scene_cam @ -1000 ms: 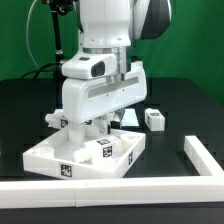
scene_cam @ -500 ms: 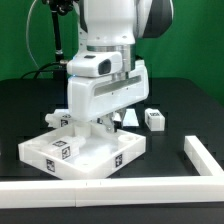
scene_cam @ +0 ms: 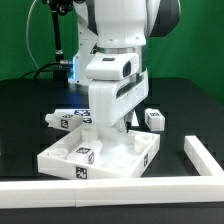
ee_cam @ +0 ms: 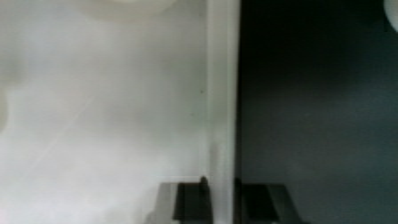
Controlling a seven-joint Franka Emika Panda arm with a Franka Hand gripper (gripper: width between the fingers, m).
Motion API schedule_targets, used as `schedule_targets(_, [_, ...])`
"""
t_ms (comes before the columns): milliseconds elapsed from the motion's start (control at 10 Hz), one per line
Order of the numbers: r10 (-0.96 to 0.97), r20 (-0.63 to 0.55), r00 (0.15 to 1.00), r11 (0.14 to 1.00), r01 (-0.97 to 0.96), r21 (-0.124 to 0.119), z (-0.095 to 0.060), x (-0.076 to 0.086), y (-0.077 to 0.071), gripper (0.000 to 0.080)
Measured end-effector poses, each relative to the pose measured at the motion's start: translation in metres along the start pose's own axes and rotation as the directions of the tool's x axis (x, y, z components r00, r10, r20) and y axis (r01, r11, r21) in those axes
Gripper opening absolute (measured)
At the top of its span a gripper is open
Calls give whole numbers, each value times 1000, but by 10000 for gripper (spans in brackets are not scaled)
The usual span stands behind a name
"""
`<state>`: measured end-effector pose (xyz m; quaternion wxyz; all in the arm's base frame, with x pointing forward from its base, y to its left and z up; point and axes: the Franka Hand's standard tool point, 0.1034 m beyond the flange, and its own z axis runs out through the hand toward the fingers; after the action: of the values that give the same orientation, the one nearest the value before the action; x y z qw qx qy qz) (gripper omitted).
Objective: Assemble one leg
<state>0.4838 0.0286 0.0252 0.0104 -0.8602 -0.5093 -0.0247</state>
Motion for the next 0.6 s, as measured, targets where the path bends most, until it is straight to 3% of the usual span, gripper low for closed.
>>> schedule_targets(200, [-26,0,1000,1000,26,-3,0,0,0,54])
schedule_targets(300, [-147,-8,989,989,147,-24,-1,2,5,54])
schedule_targets(400, [-253,-11,967,967,252,-23,1,-2,11,54])
schedule_targets(600, [-399,-17,917,917,399,20,2,0,22,54])
